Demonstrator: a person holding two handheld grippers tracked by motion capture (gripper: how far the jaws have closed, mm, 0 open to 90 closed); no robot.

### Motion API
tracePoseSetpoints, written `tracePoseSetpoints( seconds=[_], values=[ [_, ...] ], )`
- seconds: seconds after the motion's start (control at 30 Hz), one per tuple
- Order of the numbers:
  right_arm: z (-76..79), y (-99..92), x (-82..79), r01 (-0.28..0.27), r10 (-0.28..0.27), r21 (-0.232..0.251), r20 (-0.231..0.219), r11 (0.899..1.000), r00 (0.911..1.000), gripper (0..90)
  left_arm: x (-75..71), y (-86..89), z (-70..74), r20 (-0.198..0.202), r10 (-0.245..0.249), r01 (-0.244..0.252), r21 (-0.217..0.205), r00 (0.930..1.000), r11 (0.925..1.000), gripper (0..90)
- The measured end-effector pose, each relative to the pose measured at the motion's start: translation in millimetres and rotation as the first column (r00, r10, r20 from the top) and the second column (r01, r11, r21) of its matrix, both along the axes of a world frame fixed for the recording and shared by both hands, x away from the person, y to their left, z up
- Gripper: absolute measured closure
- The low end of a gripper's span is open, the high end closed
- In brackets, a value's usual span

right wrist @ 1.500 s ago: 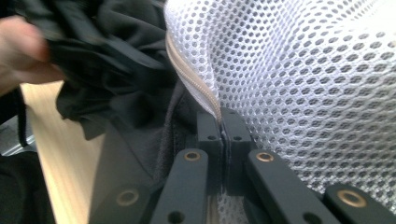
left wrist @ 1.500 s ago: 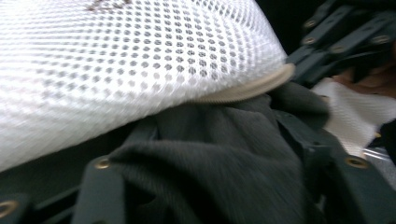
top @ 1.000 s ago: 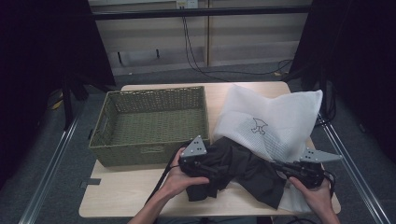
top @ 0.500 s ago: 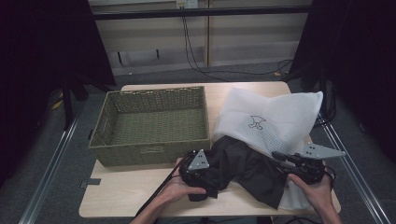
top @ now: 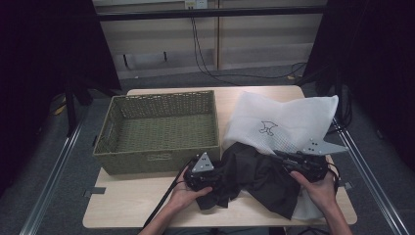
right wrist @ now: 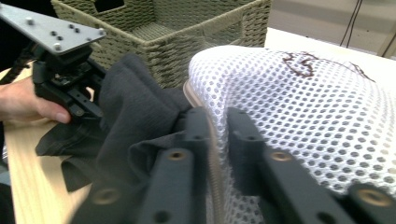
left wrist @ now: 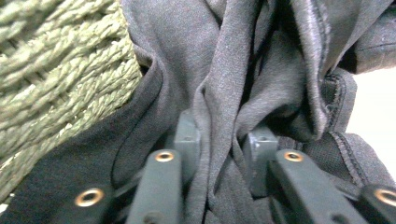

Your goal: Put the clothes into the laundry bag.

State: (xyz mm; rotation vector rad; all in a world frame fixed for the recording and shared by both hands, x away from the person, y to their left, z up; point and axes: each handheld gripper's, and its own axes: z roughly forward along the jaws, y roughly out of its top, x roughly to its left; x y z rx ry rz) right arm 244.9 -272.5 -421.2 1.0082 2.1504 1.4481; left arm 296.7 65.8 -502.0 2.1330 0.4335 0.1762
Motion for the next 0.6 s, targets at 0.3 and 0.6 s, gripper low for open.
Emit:
tracePoseSetpoints(
  seconds=[0.3, 0.6],
  values=[
    [16.8, 2.7, 4.3, -0.020, 0.018, 0.062, 0.039, 0.998, 0.9991, 87.0, -7.5, -6.6, 27.5, -0.011, -0.049, 0.047, -0.123, 0.9987, 0.9913, 80.7],
    [35.4, 21.6, 15.1, -0.060, 0.053, 0.097, 0.068, 0.993, 0.9963, 87.3, -6.0, -22.5, 61.7, -0.010, -0.112, 0.106, -0.241, 0.9937, 0.9646, 83.3]
  ],
)
